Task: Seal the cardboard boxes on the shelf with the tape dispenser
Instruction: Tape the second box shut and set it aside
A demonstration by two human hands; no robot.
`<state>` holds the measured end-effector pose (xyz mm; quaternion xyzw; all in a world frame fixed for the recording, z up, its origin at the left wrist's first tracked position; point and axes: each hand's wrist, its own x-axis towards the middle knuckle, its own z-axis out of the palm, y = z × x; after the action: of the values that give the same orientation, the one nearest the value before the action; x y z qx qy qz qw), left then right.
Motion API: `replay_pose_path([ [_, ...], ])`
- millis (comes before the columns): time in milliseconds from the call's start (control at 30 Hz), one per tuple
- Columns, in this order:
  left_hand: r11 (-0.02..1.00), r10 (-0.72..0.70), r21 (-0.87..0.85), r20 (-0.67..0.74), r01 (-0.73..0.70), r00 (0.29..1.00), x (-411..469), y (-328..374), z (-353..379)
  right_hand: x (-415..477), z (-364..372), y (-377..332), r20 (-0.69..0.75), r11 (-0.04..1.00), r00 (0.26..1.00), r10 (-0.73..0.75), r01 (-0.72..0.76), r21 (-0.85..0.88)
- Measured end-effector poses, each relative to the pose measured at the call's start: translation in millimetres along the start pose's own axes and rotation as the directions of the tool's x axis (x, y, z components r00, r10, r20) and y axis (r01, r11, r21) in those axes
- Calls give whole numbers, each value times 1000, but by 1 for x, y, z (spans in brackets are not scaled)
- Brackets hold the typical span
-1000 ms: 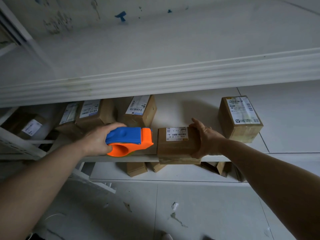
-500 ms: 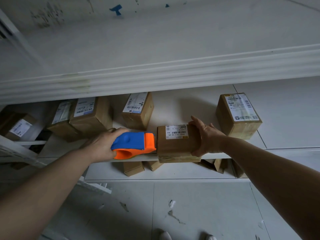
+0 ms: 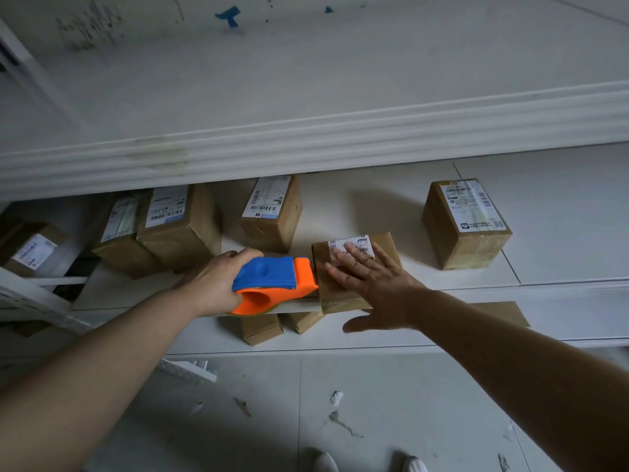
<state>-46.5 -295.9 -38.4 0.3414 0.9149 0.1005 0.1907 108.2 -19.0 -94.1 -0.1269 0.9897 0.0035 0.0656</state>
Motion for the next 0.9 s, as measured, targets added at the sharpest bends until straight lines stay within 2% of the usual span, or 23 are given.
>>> replay_pose_path([
  [100,1000,5,0,-11,-5,1000,-2,-1,2,-1,1,-6,7,1000,1000,-24,24,20],
  [200,1000,0,-8,-37,0,999,-2,-1,4,1,-5,-12,-2,996,999,42,-42,81],
  [367,999,13,-43,-48,-15,999,-9,3,4,38,-25,-29,38,981,983,182,-184,56],
  [500,999,14,-43,-55,-17,998,-18,8,2,65,-37,-27,147,968,959,241,-248,26],
  [567,998,33,-59,-100,-39,994,-25,12,-5,64,-42,-23,106,961,961,256,-265,79],
  [600,995,44,-77,-141,-55,989,-27,16,-9,60,-47,-19,71,946,959,276,-284,159],
  [667,989,63,-115,-240,-92,969,-32,28,-22,47,-58,-7,12,836,945,325,-294,463],
  [733,983,90,-124,-293,-132,952,-33,47,-34,28,-60,2,-1,643,937,350,-239,727],
  [767,983,108,-109,-289,-145,951,-33,57,-37,18,-57,6,17,565,936,351,-227,793],
  [833,984,142,-67,-261,-164,955,-29,78,-39,-3,-46,11,41,488,933,358,-224,844],
  [900,981,155,-71,-252,-178,955,-24,95,-35,-15,-41,16,43,513,934,354,-233,826],
])
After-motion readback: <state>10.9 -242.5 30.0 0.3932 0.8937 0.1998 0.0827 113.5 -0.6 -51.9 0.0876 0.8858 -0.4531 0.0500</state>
